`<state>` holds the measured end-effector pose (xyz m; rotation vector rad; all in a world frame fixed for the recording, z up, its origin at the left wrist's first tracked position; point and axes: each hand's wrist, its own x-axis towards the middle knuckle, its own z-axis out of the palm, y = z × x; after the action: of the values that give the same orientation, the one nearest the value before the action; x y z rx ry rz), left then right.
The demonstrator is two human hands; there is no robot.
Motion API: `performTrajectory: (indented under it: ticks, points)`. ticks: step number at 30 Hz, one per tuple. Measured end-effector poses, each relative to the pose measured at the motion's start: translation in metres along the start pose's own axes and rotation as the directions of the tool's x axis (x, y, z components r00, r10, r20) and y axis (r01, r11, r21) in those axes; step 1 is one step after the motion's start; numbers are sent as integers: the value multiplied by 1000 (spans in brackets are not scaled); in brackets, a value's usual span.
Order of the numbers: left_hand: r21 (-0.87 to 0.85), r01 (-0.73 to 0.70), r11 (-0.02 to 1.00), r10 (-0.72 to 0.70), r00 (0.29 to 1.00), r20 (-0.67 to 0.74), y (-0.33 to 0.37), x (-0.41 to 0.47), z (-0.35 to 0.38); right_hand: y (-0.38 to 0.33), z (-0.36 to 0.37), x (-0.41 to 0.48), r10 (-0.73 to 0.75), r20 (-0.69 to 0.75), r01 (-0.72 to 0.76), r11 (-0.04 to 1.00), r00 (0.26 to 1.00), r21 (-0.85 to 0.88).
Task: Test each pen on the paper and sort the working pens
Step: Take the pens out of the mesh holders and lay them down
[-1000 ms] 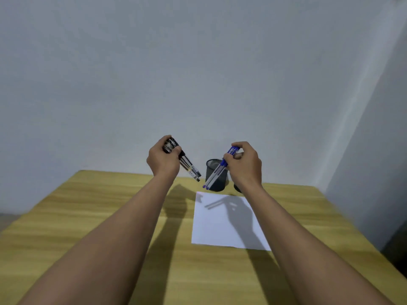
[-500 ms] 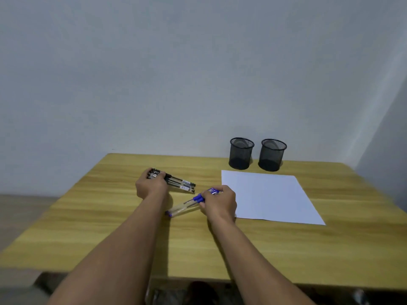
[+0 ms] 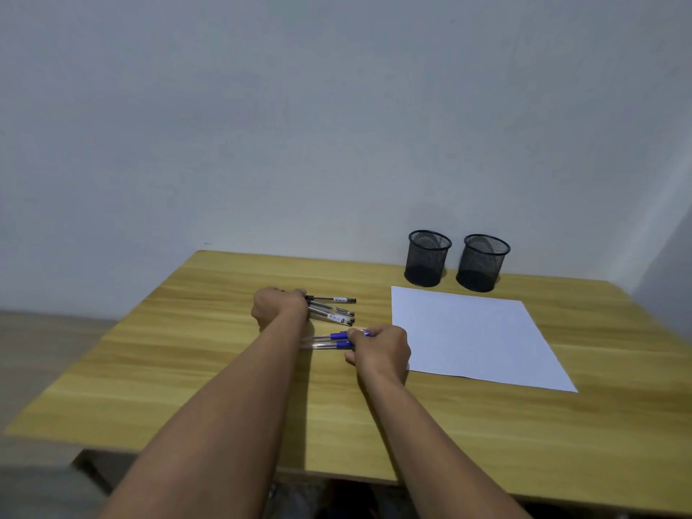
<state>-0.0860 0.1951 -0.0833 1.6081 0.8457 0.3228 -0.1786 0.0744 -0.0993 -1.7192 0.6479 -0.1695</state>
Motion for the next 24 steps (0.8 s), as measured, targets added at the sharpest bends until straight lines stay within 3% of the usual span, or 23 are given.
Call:
performTrajectory:
  ticks: [5, 8, 10, 12, 14, 17, 20, 24]
  points:
    - [240, -102, 965, 87, 994, 72, 8, -5, -9, -8, -8, -2, -57, 37, 61, 993, 998, -103]
    - [343, -190, 920, 163, 981, 108, 12, -12, -23, -10, -16, -3, -208, 59, 216, 938, 976, -271]
    - [395, -315, 863, 284, 949, 135, 7, -17, -35, -13, -23, -5, -307, 123, 330, 858, 944, -394]
    - [375, -530, 760, 485, 847, 215, -2, -23, -47, -14, -30, -7, -392, 226, 452, 743, 892, -494]
    - [321, -733, 600, 647, 680, 345, -14, -31, -61, -15, -35, -8, -445, 351, 565, 605, 824, -561]
    - [275, -900, 339, 696, 437, 570, -36, -43, -80, -13, -39, -8, -443, 503, 668, 425, 742, -611]
    - [299, -931, 211, 666, 361, 653, -53, -49, -89, -9, -40, -6, -433, 570, 713, 344, 698, -612]
    - [338, -933, 123, 659, 331, 675, -60, -48, -94, 1, -36, -3, -452, 598, 744, 301, 662, -596]
